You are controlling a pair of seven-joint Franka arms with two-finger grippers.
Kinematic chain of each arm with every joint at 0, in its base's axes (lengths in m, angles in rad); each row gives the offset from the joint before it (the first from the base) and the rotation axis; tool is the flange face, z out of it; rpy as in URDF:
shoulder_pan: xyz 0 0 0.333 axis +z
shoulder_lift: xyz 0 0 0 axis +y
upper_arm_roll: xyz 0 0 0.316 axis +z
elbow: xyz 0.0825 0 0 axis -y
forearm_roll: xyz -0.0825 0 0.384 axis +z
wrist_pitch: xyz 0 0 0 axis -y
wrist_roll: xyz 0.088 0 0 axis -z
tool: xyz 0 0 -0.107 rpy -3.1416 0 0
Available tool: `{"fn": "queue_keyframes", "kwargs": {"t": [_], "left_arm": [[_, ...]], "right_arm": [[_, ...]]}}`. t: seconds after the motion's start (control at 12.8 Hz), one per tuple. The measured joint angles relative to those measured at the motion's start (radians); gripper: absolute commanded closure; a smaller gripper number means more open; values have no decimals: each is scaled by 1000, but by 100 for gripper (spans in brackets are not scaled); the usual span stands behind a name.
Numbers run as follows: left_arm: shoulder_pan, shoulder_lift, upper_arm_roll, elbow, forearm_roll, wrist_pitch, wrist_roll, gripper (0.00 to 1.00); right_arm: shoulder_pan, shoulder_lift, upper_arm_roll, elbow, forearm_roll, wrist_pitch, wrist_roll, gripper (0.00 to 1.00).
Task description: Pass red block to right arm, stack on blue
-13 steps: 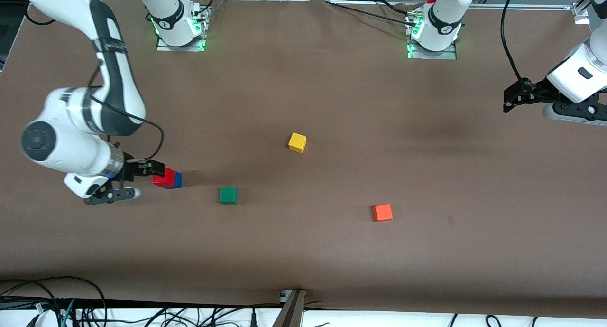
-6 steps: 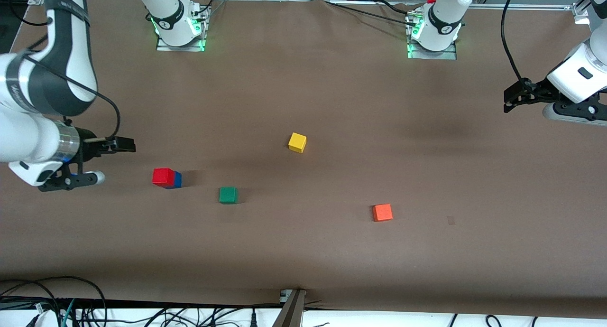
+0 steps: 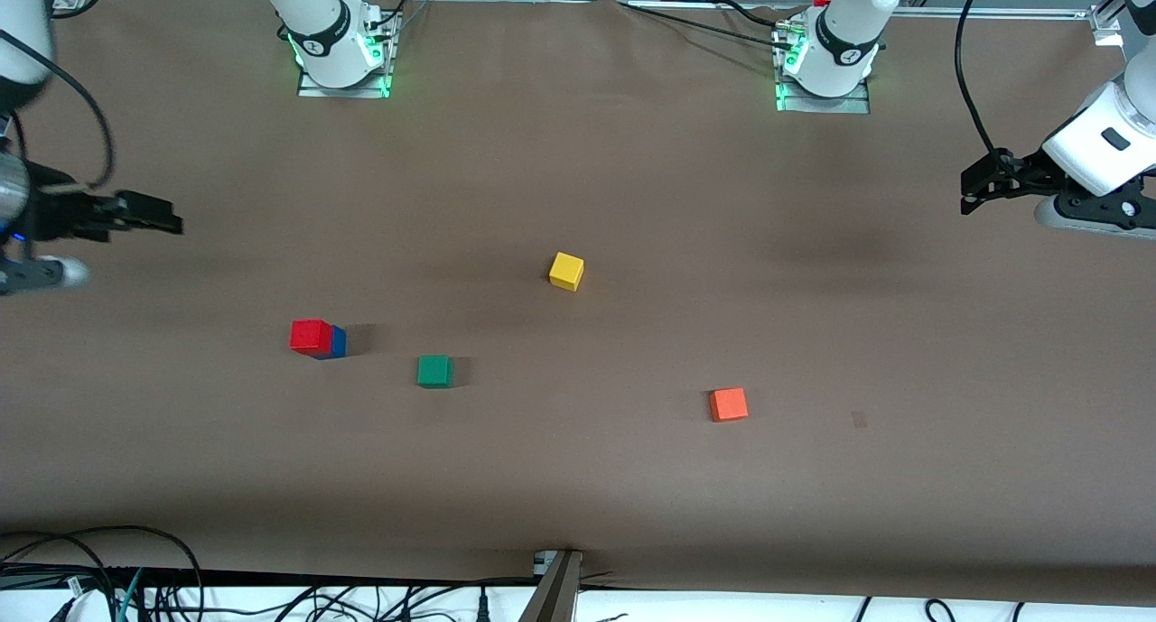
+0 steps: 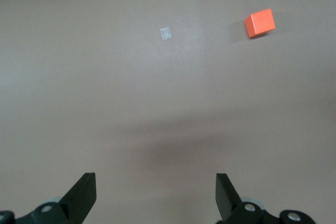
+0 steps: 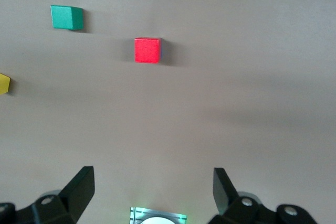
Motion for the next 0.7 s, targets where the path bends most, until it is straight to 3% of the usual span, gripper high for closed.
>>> {"fn": "queue_keyframes", "kwargs": {"t": [0.16, 0.47, 0.7], "left_arm": [[0, 0, 0, 0, 0, 0, 0, 0], [0, 0, 0, 0, 0, 0, 0, 0], [0, 0, 0, 0, 0, 0, 0, 0]], "right_arm": [[-36, -75, 30, -43, -52, -10, -3, 0], [-73, -192, 153, -128, -128, -41, 0, 0], [-76, -205, 160, -137, -129, -59, 0, 0]]}}
